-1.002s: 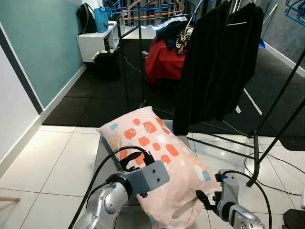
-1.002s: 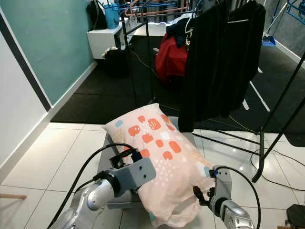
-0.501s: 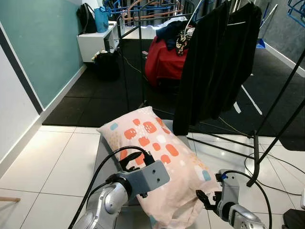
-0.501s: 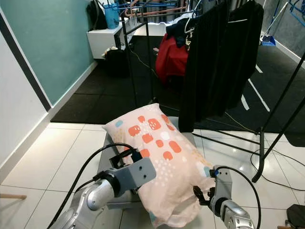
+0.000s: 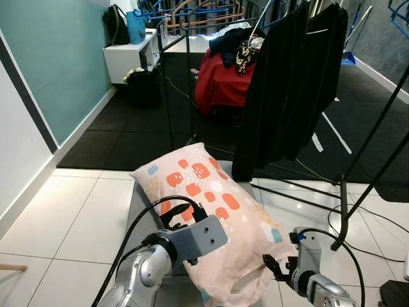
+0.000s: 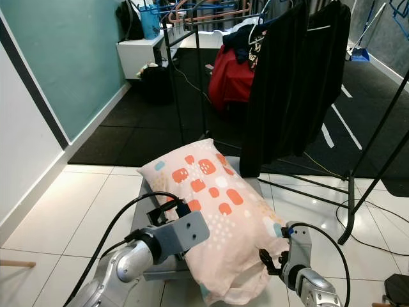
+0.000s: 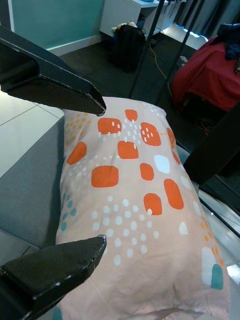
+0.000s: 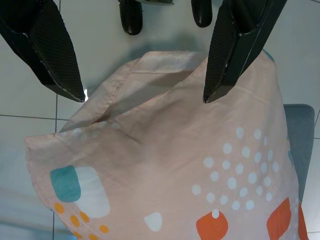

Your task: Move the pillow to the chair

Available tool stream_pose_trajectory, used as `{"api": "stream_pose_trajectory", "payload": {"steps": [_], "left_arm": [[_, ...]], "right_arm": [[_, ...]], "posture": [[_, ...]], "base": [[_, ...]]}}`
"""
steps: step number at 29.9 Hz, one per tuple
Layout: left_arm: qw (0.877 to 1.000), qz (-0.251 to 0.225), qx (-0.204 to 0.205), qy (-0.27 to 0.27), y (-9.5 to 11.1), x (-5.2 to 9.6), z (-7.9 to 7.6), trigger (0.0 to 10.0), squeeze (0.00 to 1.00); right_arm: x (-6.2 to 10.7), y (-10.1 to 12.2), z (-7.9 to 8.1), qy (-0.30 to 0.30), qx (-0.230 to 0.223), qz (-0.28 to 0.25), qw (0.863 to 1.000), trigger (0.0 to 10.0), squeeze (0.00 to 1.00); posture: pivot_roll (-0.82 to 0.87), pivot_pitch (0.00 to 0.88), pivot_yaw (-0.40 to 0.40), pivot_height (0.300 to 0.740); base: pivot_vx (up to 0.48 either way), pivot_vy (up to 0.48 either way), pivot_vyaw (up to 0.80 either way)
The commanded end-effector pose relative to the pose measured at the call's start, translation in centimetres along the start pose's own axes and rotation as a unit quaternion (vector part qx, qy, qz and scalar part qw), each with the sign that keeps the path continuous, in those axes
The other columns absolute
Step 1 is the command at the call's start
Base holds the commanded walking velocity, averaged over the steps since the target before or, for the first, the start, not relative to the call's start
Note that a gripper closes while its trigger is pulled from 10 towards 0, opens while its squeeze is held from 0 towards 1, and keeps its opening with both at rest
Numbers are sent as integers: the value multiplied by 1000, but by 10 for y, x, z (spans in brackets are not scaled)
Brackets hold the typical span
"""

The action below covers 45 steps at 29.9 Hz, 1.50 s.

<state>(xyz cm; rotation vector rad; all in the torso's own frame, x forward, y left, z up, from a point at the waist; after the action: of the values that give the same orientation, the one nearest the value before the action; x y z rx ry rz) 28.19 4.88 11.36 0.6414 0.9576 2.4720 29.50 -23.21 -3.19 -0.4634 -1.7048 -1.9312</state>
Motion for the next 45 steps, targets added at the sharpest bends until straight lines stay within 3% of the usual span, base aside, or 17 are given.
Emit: {"api": "stream_pose_trajectory", "payload": {"steps": [1,10,21,45], "left_arm": [[1000,5,-6,1,-3,2,1,10000,0],[1000,7,-10,1,-6,2,3,10000,0],[1000,2,-4,2,1,4,-1,10000,0],[1000,4,-5,1,1,3,-2,10000,0]], "right_arm": [[0,-2,0,-1,-10,0,1000,10000,0],[-2,-4,6,9,-6,5,1000,10000,0],[3,-5,-3,2,-5,7,1000,10000,0],[3,-6,-4,0,-4,7,1000,10000,0]], "posture": [[-135,36,-2,740],[-121,24,-4,740],[-140,56,-10,740],[-145,50,-2,740]], "base": [[0,0,0],[0,0,0],[0,0,0],[0,0,0]]}}
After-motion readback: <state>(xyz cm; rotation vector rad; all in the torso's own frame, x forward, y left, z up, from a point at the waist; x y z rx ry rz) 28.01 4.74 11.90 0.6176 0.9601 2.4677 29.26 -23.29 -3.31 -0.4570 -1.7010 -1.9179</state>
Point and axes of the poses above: a point about 5 cm out from each wrist's last joint towards the gripper, its own x axis pointing back from the gripper into the wrist, its own y axis along the axis of the wrist's last joint, z = x × y, the point moved 4 cm from there along -x, pointing out of the wrist towards the gripper, and after that the axes turned 3 degrees about x, right-handed, at the moved point
